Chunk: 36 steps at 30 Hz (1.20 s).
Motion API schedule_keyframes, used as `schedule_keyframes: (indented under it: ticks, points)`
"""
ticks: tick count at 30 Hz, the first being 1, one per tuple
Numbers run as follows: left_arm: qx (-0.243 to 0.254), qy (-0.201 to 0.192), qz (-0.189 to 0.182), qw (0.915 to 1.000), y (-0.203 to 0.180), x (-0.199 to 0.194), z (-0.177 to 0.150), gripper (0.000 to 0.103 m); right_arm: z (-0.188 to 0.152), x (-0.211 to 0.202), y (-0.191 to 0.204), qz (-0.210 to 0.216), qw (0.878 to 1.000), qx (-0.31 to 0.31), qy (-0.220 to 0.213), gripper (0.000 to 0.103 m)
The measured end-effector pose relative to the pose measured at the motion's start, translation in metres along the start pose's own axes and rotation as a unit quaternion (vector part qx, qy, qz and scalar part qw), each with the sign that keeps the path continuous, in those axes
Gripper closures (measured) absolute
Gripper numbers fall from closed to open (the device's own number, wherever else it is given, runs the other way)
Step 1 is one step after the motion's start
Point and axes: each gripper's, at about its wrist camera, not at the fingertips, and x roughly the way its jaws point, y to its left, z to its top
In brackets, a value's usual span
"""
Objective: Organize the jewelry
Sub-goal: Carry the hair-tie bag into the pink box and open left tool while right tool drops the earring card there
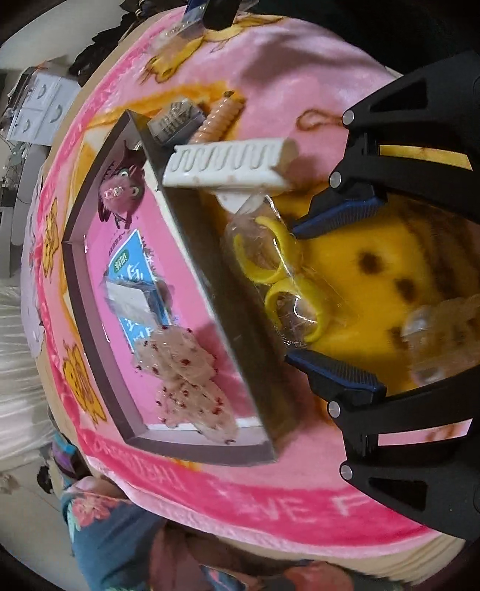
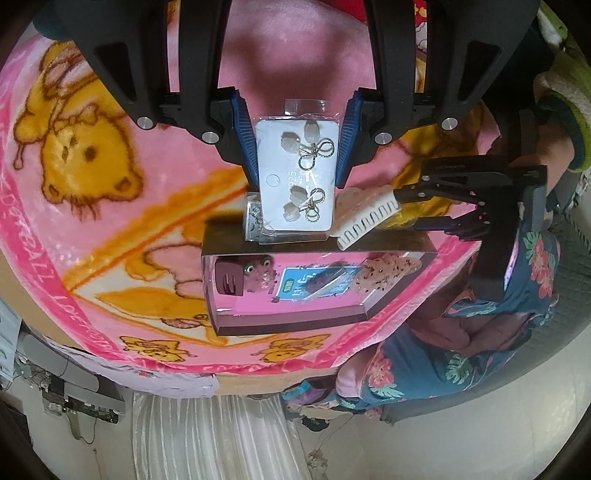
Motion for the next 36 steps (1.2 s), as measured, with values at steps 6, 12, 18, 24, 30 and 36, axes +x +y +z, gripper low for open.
schedule_keyframes:
  ticks: [6, 12, 18, 24, 30, 36]
  points:
    - [0.003, -0.001, 0.000, 1.0000, 0.001, -0.005, 0.002, 0.071, 0.006, -0.003, -0.006, 0.000, 1.000, 0.009, -0.010, 0.064]
    - [-0.028, -0.020, -0.027, 0.9990, 0.009, -0.029, 0.003, 0.074, 0.020, -0.007, -0.012, 0.002, 1.000, 0.010, -0.022, 0.064]
    - [-0.039, -0.055, -0.037, 0.9970, 0.017, -0.061, 0.016, 0.074, 0.043, -0.015, -0.015, -0.003, 0.999, 0.005, -0.041, 0.064]
    - [-0.055, -0.093, -0.037, 0.9934, 0.026, -0.084, 0.043, 0.074, 0.065, -0.018, -0.016, -0.004, 0.998, -0.002, -0.058, 0.064]
    - [-0.061, -0.114, -0.043, 0.9906, 0.026, -0.089, 0.069, 0.074, 0.089, -0.020, -0.013, 0.003, 0.997, -0.015, -0.075, 0.064]
    - [-0.072, -0.126, -0.058, 0.9877, 0.026, -0.086, 0.090, 0.074, 0.115, -0.023, -0.013, 0.008, 0.995, -0.016, -0.100, 0.064]
